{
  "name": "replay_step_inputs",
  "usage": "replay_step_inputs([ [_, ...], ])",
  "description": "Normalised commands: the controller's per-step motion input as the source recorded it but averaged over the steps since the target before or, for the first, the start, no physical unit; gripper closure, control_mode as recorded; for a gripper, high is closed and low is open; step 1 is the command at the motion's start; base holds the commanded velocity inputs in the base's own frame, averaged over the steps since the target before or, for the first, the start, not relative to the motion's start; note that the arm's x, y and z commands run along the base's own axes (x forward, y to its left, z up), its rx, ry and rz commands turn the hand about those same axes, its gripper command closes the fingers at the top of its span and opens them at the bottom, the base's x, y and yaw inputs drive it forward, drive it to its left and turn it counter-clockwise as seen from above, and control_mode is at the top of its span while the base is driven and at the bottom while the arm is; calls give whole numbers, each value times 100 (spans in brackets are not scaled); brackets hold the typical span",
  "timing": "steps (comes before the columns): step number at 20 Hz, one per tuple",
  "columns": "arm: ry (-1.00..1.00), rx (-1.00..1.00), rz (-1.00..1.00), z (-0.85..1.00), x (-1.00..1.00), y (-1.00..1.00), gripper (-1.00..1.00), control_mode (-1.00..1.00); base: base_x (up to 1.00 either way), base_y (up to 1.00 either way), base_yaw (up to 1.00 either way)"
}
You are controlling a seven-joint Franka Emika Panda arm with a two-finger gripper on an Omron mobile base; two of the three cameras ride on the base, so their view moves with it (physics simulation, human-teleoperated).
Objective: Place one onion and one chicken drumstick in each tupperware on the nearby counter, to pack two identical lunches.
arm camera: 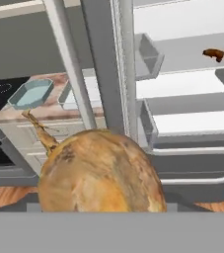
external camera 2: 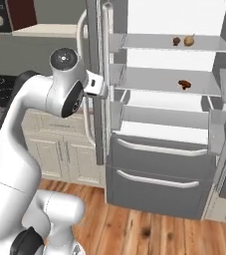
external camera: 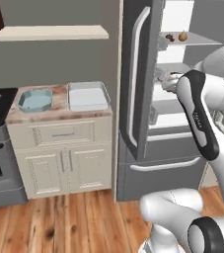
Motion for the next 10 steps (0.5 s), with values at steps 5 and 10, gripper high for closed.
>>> replay_step_inputs([
  [5,0,0,0,0,0,0,100,100,0,100,0],
  [10,0,0,0,0,0,0,100,100,12,100,0],
])
